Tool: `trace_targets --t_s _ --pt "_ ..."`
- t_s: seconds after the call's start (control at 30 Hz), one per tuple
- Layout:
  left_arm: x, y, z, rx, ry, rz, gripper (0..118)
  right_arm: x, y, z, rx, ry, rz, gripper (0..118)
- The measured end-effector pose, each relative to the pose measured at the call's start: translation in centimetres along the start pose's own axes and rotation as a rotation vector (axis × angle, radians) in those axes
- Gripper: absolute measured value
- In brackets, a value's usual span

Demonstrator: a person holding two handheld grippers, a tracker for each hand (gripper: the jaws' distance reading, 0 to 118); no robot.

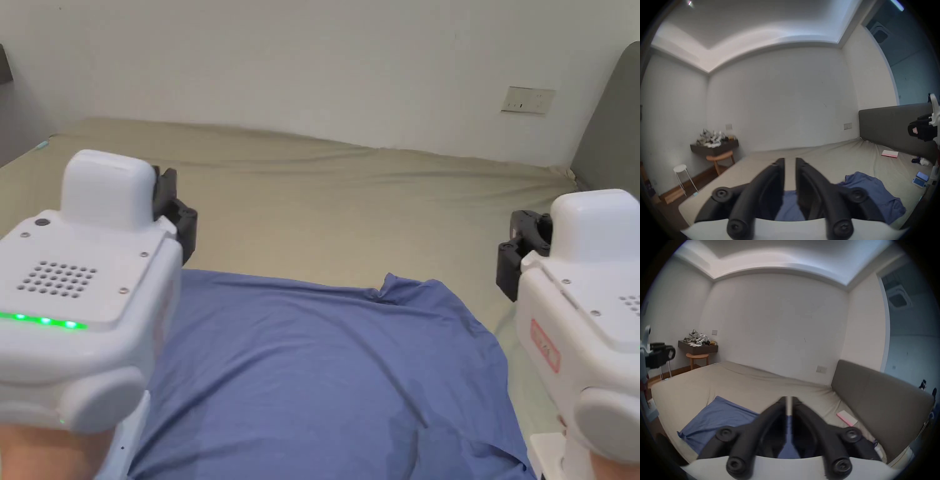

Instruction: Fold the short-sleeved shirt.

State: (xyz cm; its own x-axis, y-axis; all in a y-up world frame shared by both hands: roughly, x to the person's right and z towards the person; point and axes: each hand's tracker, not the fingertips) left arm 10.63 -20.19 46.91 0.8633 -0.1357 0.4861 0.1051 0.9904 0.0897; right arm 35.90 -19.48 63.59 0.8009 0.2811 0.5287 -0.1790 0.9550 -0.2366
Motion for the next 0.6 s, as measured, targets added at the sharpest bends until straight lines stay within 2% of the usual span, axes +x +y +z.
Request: trace_targets --t_s 0.03,0.07,0.43,0.6 --pt "0.6 0.1 0.4 0.017 -0.002 -0.016 3 -0.5 0.0 0.3 -0.006 0.005 0.001 4" --pt "1.1 -0.1 0.5 0.011 -0.003 -0.011 0 -0.8 0.0 0.4 -0.016 0.017 0.006 3" --pt "2.8 0.5 0.4 0.016 -0.038 -0.034 0 -1.9 -0.3 -0.1 0.0 -0.001 0.022 2" --pt "2.4 -0.5 -0.8 -0.056 -0.068 -0.018 0 -1.7 -0.8 -0.5 -0.004 -0.002 0.042 2"
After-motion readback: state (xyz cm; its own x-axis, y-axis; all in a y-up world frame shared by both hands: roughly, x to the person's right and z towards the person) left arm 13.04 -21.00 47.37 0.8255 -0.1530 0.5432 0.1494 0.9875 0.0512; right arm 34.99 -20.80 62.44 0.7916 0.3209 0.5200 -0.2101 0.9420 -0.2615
